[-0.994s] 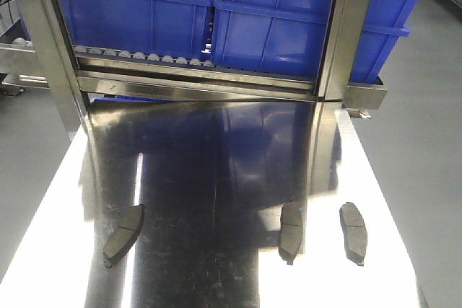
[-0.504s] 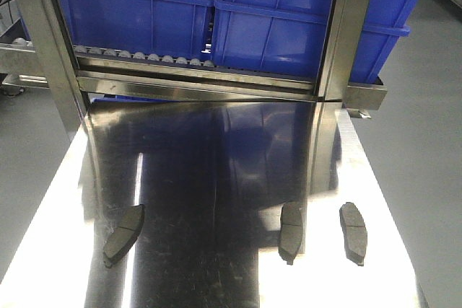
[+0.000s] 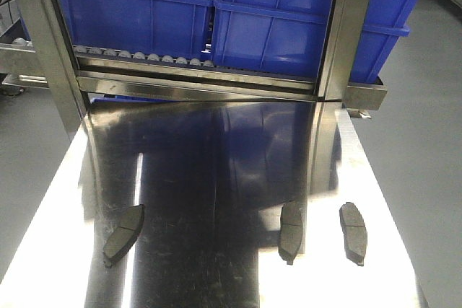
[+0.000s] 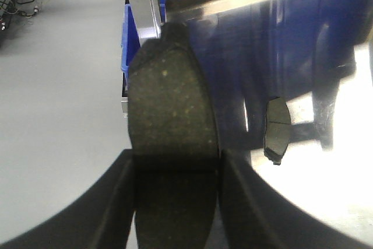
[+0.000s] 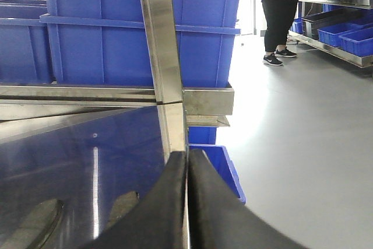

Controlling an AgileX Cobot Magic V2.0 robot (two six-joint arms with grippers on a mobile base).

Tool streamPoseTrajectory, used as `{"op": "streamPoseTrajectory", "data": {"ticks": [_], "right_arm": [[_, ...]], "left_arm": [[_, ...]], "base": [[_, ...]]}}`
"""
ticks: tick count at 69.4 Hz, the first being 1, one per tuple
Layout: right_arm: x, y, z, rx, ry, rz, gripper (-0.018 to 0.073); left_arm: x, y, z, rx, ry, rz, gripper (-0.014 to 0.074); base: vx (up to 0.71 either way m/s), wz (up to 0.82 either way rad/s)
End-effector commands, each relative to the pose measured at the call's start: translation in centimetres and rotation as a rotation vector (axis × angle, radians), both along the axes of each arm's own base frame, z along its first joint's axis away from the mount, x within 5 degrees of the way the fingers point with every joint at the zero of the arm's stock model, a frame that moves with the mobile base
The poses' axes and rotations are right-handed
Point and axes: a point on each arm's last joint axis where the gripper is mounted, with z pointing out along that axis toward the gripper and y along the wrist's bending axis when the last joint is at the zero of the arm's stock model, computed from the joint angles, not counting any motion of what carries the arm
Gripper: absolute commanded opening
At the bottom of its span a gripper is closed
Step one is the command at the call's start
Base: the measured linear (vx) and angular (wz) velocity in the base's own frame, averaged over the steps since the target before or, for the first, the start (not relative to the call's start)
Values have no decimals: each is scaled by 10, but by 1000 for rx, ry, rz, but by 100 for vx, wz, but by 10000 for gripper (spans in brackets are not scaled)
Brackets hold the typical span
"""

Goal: Move and align brake pads A on conveyor

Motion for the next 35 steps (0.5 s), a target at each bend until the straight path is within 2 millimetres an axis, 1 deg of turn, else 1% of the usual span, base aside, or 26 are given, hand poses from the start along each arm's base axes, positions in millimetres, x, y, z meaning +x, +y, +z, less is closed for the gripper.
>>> {"op": "streamPoseTrajectory", "data": {"ticks": [1,35], "right_arm": [[0,0,3,-15,-70,-6,-11],[0,0,3,-15,-71,-6,-11]], "left_arm": [[3,0,13,-3,-96,-6,-6],[3,0,13,-3,-96,-6,-6]], "base": [[0,0],[0,0]]}}
